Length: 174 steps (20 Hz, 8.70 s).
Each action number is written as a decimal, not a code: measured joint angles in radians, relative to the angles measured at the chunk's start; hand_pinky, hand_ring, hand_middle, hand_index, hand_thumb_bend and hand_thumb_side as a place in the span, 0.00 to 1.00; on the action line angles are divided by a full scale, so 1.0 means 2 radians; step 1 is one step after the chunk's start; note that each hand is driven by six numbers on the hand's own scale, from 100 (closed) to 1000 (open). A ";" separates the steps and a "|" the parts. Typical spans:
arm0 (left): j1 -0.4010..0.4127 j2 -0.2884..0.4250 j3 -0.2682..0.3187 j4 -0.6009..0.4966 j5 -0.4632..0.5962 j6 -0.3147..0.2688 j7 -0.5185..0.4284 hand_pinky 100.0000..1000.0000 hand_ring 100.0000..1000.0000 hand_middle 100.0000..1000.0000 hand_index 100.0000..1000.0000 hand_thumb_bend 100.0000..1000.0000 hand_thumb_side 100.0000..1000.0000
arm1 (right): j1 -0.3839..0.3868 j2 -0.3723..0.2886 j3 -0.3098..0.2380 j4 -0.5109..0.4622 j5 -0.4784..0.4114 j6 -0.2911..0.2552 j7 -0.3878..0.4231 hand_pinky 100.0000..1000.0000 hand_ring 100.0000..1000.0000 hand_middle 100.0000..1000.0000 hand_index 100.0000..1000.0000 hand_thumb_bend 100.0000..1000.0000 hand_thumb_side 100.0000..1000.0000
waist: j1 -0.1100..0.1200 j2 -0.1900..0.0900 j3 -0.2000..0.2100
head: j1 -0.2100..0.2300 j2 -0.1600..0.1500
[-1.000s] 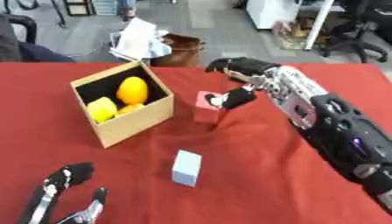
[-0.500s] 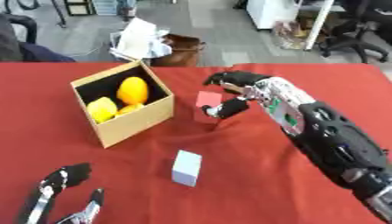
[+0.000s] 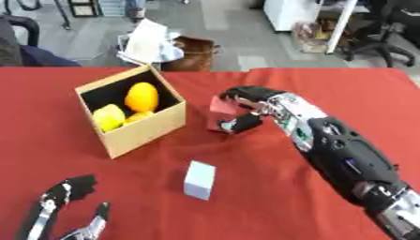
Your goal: Pick up objects on the table and place them in the box.
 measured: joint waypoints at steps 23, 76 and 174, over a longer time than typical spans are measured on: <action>-0.004 0.000 -0.010 0.000 0.001 -0.003 -0.010 0.76 0.72 0.68 0.81 0.19 0.29 | -0.108 0.059 -0.013 -0.020 0.013 0.022 -0.086 0.68 0.58 0.43 0.78 0.00 0.09 | 0.000 0.000 0.023 | -0.016 0.000; 0.015 0.023 0.076 -0.028 -0.018 0.042 0.062 0.76 0.72 0.69 0.81 0.18 0.24 | 0.126 -0.014 0.132 -0.289 -0.166 0.008 -0.014 0.77 0.78 0.88 0.96 0.00 0.62 | 0.017 -0.010 -0.029 | 0.006 0.014; 0.022 0.009 0.071 -0.022 -0.008 0.030 0.063 0.75 0.73 0.69 0.81 0.16 0.29 | 0.014 -0.046 -0.088 -0.145 -0.051 -0.054 -0.253 0.60 0.61 0.79 0.93 0.00 0.07 | 0.019 -0.013 -0.047 | 0.032 0.022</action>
